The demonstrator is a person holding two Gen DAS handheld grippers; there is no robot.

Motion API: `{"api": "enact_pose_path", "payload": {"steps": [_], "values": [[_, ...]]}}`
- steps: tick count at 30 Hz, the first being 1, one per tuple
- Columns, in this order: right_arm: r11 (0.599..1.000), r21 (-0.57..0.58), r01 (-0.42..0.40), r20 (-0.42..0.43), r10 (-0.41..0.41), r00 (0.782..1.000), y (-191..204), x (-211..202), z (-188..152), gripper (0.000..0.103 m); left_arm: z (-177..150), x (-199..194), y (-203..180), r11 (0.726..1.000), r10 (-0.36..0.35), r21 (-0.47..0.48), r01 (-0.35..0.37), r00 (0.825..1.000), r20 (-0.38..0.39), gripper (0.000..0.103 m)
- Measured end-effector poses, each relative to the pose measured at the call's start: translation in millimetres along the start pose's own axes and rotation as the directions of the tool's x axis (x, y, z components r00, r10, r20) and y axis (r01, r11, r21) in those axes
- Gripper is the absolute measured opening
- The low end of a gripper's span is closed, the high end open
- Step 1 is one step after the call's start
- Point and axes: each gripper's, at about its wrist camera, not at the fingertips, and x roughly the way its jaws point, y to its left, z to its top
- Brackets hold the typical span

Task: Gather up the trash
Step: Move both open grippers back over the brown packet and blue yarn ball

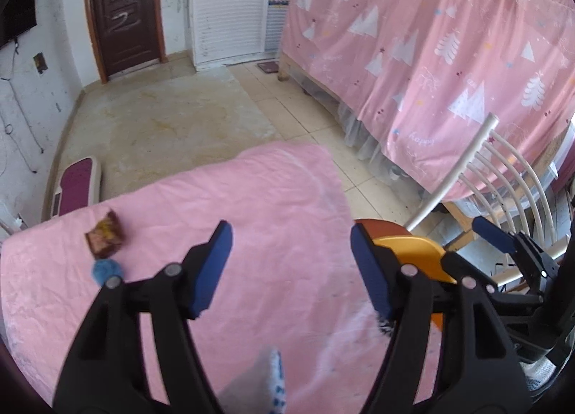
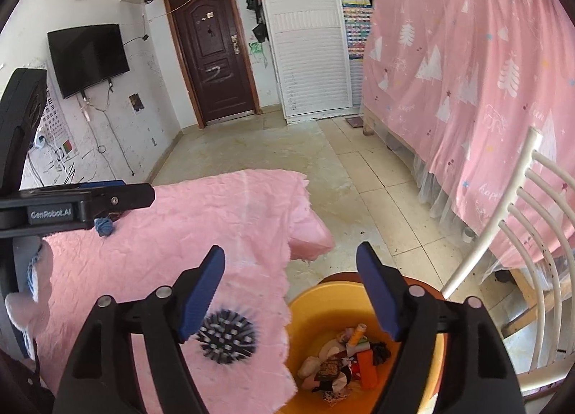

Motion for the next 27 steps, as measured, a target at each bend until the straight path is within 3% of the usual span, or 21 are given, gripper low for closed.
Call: {"api": "enact_pose_path", "payload": {"steps": [14,27], "values": [[0.986,-0.153,-0.063,-0.051,0.056,0.997,107,39,22,0.073,1,-14,120,0.991,0.117,-0.070,-0.117,0.993,-0.007,0.065],[0.958,-0.261,-0.123,-0.115,0.096,0.989,184,78,32,0.077,-3,-4,171,0.986,0.139,-0.088,-0.142,0.989,-0.043,0.067]]}}
